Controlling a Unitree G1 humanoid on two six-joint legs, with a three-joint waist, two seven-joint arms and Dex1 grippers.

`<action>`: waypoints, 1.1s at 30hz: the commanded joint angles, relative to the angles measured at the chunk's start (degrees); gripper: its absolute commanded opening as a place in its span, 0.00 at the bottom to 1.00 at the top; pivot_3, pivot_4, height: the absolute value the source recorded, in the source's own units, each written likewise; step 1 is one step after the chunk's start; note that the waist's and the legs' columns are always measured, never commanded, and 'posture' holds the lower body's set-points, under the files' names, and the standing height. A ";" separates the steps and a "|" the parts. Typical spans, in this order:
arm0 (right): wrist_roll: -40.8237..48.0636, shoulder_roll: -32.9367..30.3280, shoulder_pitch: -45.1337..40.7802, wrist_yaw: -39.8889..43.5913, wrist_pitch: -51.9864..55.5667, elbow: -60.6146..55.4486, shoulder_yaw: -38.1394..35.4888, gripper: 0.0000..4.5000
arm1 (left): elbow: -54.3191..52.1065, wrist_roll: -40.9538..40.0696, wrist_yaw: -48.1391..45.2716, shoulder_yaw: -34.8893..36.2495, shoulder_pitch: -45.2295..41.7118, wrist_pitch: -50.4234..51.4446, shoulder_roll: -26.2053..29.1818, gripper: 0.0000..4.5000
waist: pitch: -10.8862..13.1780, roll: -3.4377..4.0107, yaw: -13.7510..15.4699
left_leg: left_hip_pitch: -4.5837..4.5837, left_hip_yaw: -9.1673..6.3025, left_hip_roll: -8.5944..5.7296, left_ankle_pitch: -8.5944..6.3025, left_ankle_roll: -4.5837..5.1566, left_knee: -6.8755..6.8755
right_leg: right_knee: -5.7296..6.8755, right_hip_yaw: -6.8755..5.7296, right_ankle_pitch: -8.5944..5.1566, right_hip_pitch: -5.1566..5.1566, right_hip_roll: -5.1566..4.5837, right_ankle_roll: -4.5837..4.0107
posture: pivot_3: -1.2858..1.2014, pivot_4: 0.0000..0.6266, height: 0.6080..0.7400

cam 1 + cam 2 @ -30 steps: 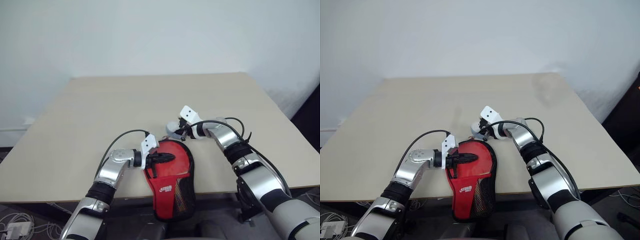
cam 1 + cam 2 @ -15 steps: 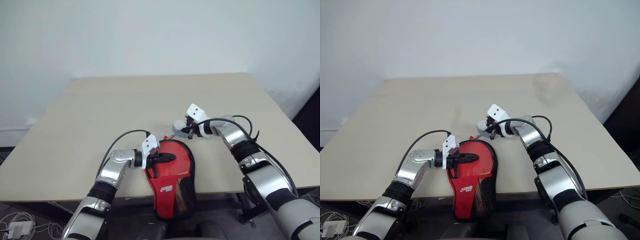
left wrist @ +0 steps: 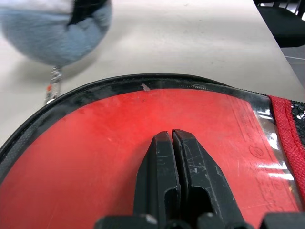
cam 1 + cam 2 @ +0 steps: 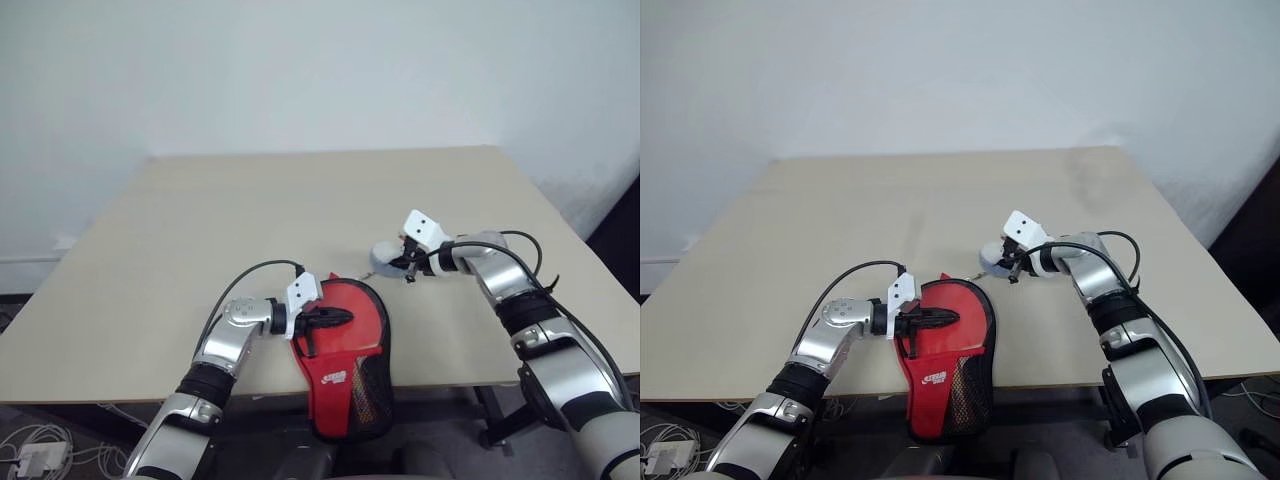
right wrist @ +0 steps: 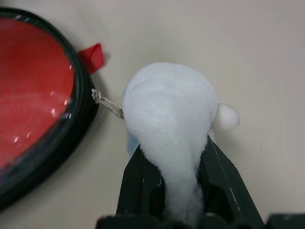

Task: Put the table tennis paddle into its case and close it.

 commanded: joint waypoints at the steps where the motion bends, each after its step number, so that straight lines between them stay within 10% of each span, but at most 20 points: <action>1: 0.68 -3.47 1.65 -0.13 2.61 -6.17 -3.16 0.07 | 3.79 2.93 0.18 -2.35 1.85 0.90 0.08 0.00 | -0.01 0.01 0.12 | 0.00 0.01 0.00 0.00 0.00 0.01 | 0.00 0.01 0.00 0.00 -0.01 0.00 | 0.52 0.00 0.75; 33: 13.40 -23.68 25.93 10.40 13.14 -47.27 -8.71 0.07 | 10.04 3.99 -1.88 -2.73 -2.03 -1.60 -2.21 0.00 | 0.03 -0.11 0.91 | -0.41 0.43 -0.09 -0.16 0.23 0.08 | -0.17 -1.65 -0.38 0.63 -1.81 0.53 | 0.52 0.00 0.75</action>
